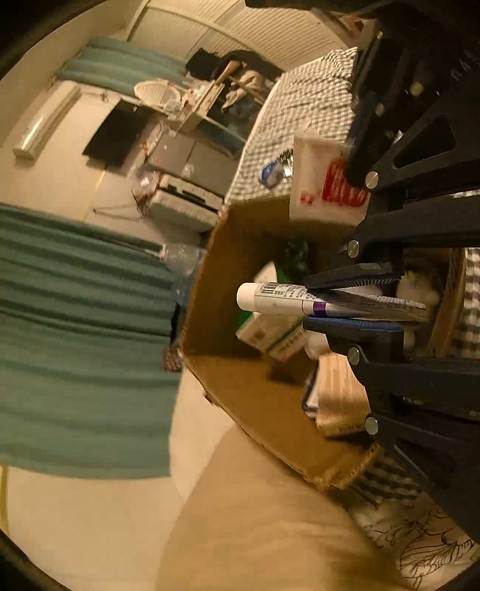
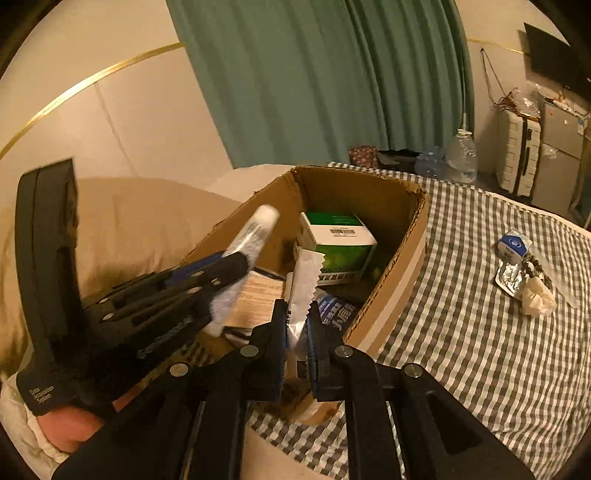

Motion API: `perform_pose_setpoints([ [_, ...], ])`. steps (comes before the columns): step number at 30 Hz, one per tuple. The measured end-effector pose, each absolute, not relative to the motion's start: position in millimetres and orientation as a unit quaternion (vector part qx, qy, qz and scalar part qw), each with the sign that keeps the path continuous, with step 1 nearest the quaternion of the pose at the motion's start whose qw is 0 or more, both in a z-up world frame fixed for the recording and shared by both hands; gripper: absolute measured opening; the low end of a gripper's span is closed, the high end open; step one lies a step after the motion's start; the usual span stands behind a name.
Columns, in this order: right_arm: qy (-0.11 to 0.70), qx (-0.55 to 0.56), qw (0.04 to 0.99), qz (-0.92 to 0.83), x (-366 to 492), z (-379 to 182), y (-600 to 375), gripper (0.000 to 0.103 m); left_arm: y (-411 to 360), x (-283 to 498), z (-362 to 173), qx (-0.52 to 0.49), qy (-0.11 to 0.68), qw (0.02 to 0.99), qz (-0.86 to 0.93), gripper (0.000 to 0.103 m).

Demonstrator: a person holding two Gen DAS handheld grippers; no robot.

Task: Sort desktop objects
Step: 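Carry the tube into the cardboard box while the right tool carries the red-printed packet there, then grasp the white lace cloth with the left tool while the right tool grasps the clear comb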

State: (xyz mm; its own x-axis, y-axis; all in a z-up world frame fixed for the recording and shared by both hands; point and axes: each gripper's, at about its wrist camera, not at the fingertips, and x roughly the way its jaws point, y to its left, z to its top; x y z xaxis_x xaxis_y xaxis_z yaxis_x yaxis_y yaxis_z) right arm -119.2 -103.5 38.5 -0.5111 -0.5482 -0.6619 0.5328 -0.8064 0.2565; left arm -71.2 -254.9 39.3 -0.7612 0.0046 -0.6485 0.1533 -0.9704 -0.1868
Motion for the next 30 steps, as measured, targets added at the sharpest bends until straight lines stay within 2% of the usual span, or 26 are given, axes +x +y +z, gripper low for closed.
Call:
perform_pose_setpoints([
  [1, -0.012, 0.389, 0.308, -0.868, -121.3, 37.2, -105.3, 0.036, -256.0, -71.9, 34.8, 0.353, 0.106, 0.055, -0.928, 0.016],
  [2, -0.014, 0.393, 0.304, -0.868, -121.6, 36.2, -105.2, 0.047, -257.7, -72.7, 30.0, 0.362, 0.098, 0.070, -0.925, 0.020],
  [3, -0.018, 0.391, 0.302, -0.869, -120.9, 36.6, -102.8, 0.060, -257.9, -72.0, 27.7, 0.365, 0.097, 0.074, -0.923, 0.033],
  [4, -0.021, 0.386, 0.300, -0.872, -118.9, 37.9, -99.7, 0.060, -260.1, -71.0, 24.3, 0.369, 0.101, 0.075, -0.921, 0.043],
  [5, -0.023, 0.379, 0.295, -0.877, -116.0, 39.9, -95.2, 0.060, -261.3, -68.8, 23.0, 0.368, 0.104, 0.077, -0.921, 0.063],
  [6, -0.025, 0.371, 0.288, -0.882, -112.8, 42.2, -87.9, 0.060, -261.8, -65.5, 22.7, 0.363, 0.107, 0.082, -0.922, 0.070],
  [8, -0.030, 0.364, 0.274, -0.890, -106.5, 44.7, -71.1, 0.060, -259.4, -61.1, 23.5, 0.359, 0.110, 0.083, -0.923, 0.075],
  [11, -0.024, 0.356, 0.229, -0.906, -100.3, 42.6, -37.4, 0.060, -248.4, -55.8, 25.8, 0.361, 0.116, 0.092, -0.921, 0.094],
  [15, -0.042, 0.353, 0.170, -0.919, -90.5, 34.4, 18.0, 0.060, -216.4, -38.6, 27.5, 0.355, 0.125, 0.080, -0.923, 0.102],
  [23, -0.088, 0.347, 0.063, -0.931, -61.1, 17.8, 127.5, 0.060, -126.1, -21.8, 26.2, 0.347, 0.085, 0.021, -0.934, 0.103],
  [27, -0.131, 0.340, 0.050, -0.930, -52.2, 2.1, 159.0, 0.061, -88.1, -18.4, 22.9, 0.341, 0.061, -0.006, -0.938, 0.103],
  [30, -0.132, 0.339, 0.042, -0.931, -54.9, -7.1, 168.2, 0.061, -63.5, -26.2, 12.5, 0.347, 0.042, -0.013, -0.937, 0.103],
])
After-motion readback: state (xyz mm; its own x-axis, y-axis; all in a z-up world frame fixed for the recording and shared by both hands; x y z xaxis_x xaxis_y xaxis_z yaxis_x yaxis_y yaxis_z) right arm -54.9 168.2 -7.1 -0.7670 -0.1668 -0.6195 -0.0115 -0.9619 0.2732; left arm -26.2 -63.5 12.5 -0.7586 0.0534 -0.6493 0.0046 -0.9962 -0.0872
